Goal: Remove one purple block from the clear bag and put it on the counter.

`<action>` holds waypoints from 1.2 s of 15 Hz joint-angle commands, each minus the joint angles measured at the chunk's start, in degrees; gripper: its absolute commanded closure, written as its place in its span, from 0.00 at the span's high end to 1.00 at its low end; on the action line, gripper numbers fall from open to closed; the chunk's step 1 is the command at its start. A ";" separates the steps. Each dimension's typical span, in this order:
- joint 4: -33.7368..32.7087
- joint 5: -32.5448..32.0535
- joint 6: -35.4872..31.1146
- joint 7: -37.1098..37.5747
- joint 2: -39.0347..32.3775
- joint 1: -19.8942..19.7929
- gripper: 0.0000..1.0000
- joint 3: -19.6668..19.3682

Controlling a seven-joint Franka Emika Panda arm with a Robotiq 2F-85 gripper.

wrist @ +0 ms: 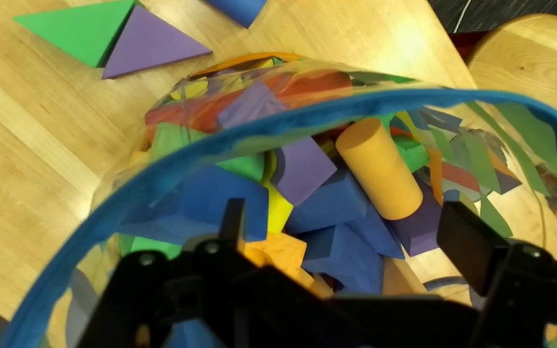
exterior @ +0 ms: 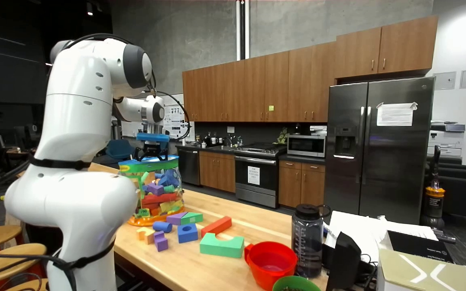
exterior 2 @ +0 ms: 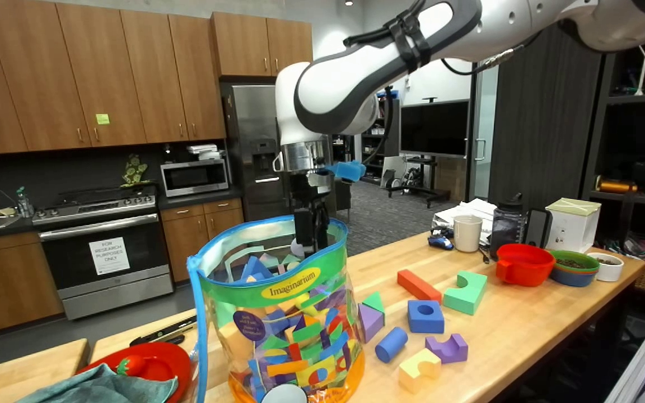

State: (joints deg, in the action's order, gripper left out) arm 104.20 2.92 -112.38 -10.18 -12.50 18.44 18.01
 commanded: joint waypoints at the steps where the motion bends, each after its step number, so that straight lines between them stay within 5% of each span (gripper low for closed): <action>1: 2.08 -2.97 -3.71 3.30 1.58 1.16 1.00 0.03; 9: 3.97 -9.06 -6.32 6.32 0.75 3.57 1.00 0.50; 18: 8.78 -27.10 -14.99 11.19 0.36 4.51 1.00 -0.81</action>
State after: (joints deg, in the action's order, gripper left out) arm 110.53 -19.39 -124.25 -1.64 -12.68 22.17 18.35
